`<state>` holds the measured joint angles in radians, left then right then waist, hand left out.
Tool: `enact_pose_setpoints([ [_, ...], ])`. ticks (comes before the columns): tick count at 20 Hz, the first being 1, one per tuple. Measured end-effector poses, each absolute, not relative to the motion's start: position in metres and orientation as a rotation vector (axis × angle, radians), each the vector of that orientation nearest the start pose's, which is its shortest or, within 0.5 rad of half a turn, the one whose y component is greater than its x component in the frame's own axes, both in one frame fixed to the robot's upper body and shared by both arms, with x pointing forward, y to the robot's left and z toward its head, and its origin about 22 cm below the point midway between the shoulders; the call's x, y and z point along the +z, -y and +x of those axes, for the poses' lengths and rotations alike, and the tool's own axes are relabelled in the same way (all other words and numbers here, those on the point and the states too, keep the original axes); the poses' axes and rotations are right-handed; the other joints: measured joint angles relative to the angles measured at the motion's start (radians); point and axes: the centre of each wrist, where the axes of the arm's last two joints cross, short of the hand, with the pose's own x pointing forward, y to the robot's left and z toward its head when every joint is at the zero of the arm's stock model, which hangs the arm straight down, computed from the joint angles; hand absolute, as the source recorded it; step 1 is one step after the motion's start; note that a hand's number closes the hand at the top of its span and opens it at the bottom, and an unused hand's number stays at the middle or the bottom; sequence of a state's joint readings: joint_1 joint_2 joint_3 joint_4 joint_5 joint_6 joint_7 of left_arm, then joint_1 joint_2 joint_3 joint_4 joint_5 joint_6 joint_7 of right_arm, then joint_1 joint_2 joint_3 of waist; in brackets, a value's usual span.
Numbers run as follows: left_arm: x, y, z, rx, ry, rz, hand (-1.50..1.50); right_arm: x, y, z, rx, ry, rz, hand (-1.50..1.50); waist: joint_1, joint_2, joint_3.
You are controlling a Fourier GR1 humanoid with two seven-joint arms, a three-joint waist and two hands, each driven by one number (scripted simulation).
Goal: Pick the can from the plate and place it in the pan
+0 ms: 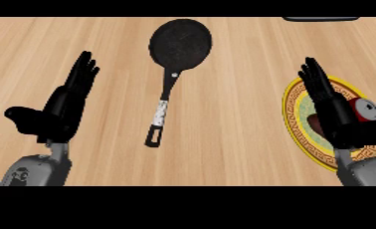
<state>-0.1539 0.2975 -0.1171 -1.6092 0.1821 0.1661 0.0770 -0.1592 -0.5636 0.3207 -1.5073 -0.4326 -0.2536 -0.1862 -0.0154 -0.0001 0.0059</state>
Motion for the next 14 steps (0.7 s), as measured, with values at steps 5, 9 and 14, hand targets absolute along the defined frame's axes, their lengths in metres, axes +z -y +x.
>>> enact_pose_setpoints([
  [5, 0.045, -0.289, 0.267, -0.101, 1.508, 0.264, 0.00, 0.080, 0.297, 0.280, 0.321, 1.794, 0.171, -1.50, 0.020, 0.003, -0.002],
  [9, 0.029, -0.315, 0.258, -0.089, 1.378, 0.378, 0.00, 0.119, 0.328, 0.290, 0.420, 1.925, 0.005, 1.50, -0.002, -0.001, -0.005],
  [14, 0.019, -0.340, 0.252, -0.075, 1.266, 0.468, 0.00, 0.096, 0.393, 0.282, 0.088, 1.944, -0.016, -1.50, -0.005, 0.006, -0.002],
])
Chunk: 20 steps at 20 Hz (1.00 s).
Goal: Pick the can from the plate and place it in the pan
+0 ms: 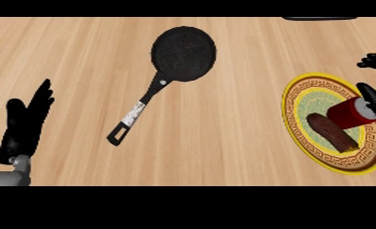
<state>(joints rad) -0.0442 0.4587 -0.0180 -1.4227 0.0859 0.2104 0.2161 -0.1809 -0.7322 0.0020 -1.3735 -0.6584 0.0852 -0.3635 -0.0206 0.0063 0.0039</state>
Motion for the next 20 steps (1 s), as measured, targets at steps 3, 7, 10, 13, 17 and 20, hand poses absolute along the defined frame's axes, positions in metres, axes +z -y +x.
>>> enact_pose_setpoints([
  [3, 0.017, -0.342, 0.258, -0.082, 1.235, 0.485, 0.00, 0.087, 0.432, 0.268, 0.100, 1.985, 0.030, -1.50, 0.005, -0.001, -0.001],
  [7, 0.011, -0.344, 0.260, -0.087, 1.217, 0.489, 0.00, 0.103, 0.477, 0.253, 0.237, 1.997, 0.016, -1.50, 0.012, -0.003, -0.002],
  [10, 0.010, -0.349, 0.262, -0.092, 1.213, 0.491, 0.00, 0.125, 0.495, 0.250, 0.371, 1.967, -0.054, -1.50, 0.017, -0.004, -0.003],
  [13, 0.012, -0.349, 0.265, -0.096, 1.209, 0.495, 0.00, 0.158, 0.502, 0.251, 0.553, 1.887, -0.165, -1.50, 0.019, -0.005, -0.004],
  [17, 0.010, -0.346, 0.267, -0.106, 1.204, 0.495, 0.00, 0.203, 0.495, 0.258, 0.813, 1.740, -0.313, -1.50, 0.029, -0.004, -0.006],
  [20, 0.012, -0.346, 0.269, -0.112, 1.209, 0.492, 0.00, 0.226, 0.480, 0.264, 0.982, 1.614, -0.400, -1.50, 0.037, -0.004, -0.006],
])
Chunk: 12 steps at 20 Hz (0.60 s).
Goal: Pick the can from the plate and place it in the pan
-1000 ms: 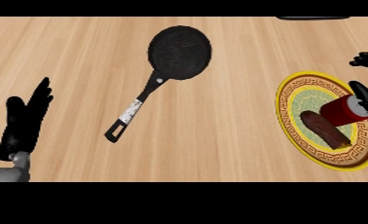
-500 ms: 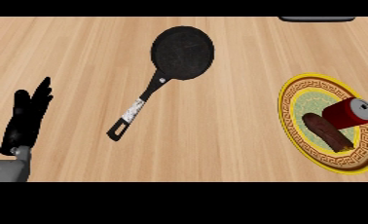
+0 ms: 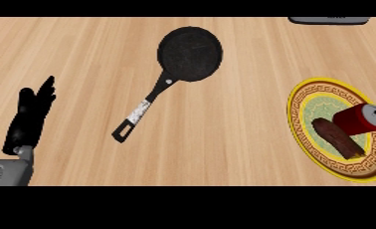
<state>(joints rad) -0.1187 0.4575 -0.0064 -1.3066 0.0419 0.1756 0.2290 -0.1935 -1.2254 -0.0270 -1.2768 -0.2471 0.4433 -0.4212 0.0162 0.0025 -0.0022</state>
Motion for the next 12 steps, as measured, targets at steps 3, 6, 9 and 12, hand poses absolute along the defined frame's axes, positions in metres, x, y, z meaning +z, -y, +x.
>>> enact_pose_setpoints([
  [3, 0.012, -0.342, 0.271, -0.111, 1.204, 0.485, 0.00, 0.235, 0.464, 0.268, 1.121, 1.494, -0.470, -1.50, 0.001, 0.000, 0.000],
  [6, 0.011, -0.342, 0.272, -0.108, 1.205, 0.487, 0.00, 0.235, 0.446, 0.271, 1.227, 1.395, -0.523, -1.50, -0.003, -0.001, 0.001],
  [9, 0.013, -0.345, 0.271, -0.110, 1.207, 0.490, 0.00, 0.224, 0.425, 0.273, 1.313, 1.303, -0.559, -1.50, -0.005, -0.002, 0.001],
  [12, 0.008, -0.344, 0.268, -0.105, 1.207, 0.485, 0.00, 0.210, 0.414, 0.274, 1.365, 1.228, -0.565, -1.50, -0.008, -0.002, 0.001],
])
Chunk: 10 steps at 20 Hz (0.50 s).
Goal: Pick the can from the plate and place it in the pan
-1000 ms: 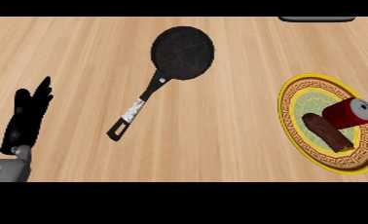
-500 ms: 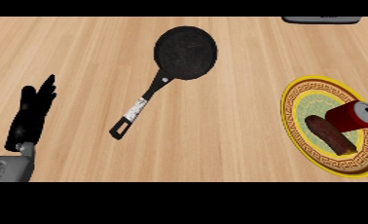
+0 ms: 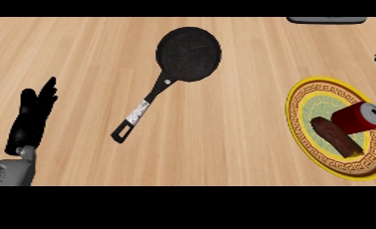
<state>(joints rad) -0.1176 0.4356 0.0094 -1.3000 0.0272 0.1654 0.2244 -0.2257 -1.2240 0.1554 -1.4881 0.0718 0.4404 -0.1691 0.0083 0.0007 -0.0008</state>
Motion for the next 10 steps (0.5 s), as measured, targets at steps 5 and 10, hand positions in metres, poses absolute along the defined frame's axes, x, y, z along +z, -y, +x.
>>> enact_pose_setpoints([
  [5, 0.011, -0.344, 0.268, -0.100, 1.204, 0.489, 0.00, 0.189, 0.401, 0.273, 1.404, 1.156, -0.583, -1.50, -0.005, -0.001, 0.000],
  [10, 0.011, -0.347, 0.267, -0.096, 1.200, 0.491, 0.00, 0.166, 0.400, 0.273, 1.424, 1.116, -0.628, -1.50, -0.006, -0.001, 0.001],
])
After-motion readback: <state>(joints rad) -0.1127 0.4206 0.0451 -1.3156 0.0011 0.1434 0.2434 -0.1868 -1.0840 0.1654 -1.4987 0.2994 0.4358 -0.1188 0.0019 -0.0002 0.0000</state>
